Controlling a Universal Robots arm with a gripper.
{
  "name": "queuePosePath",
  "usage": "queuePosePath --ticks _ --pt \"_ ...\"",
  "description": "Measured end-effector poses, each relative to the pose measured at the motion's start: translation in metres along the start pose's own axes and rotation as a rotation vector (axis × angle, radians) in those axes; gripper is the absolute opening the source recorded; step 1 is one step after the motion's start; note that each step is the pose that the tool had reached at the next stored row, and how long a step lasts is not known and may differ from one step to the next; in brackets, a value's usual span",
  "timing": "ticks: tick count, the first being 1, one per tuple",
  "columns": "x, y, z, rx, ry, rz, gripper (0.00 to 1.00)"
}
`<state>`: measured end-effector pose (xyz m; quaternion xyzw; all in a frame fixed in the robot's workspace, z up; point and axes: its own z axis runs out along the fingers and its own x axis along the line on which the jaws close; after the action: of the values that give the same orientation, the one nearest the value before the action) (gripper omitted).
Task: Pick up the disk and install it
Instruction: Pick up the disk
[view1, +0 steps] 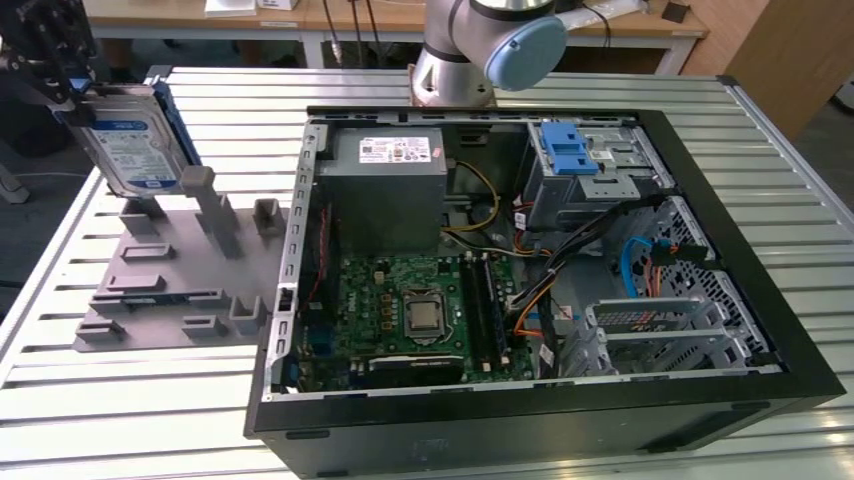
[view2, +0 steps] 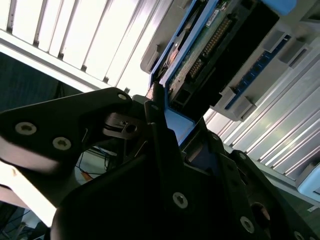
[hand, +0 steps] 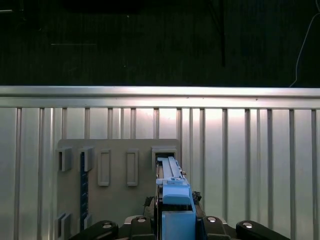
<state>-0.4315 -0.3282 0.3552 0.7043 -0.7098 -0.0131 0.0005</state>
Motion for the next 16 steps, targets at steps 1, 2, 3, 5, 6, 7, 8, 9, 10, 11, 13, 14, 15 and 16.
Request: queuePosePath --ticks 1,2,3,5,6,7,8,9,10,11,13,14,15,16 --pt "0.0000 0.0000 -0.0007 0.0000 0.0000 0.000 0.36" --pt "0.0000 0.0000 -0.0015 0.0000 0.0000 0.000 0.36" --pt "-0.0001 0.0000 -0.0025 -0.0001 0.0000 0.000 0.36" --pt "-0.0001 0.0001 -0.0044 0.0001 0.0000 0.000 0.36" --pt "-0.0001 0.0001 -0.0055 0.0000 0.0000 0.000 0.36" --pt "-0.0001 0.0001 -0.0064 0.0001 0.0000 0.000 0.36" --pt "-0.0001 0.0002 -0.0072 0.0001 0.0000 0.000 0.36" --pt "-0.0001 0.0002 -0.0081 0.0000 0.0000 0.000 0.36" --pt "-0.0002 0.0002 -0.0090 0.0000 0.0000 0.000 0.36" --pt "-0.0002 0.0002 -0.0099 0.0000 0.0000 0.000 0.36" --pt "-0.0002 0.0002 -0.0115 0.0000 0.0000 0.000 0.36" --pt "-0.0002 0.0002 -0.0124 0.0000 0.0000 0.000 0.36" --pt "-0.0002 0.0003 -0.0132 0.0000 0.0000 0.000 0.36" --pt "-0.0003 0.0003 -0.0141 0.0000 0.0000 0.000 0.36"
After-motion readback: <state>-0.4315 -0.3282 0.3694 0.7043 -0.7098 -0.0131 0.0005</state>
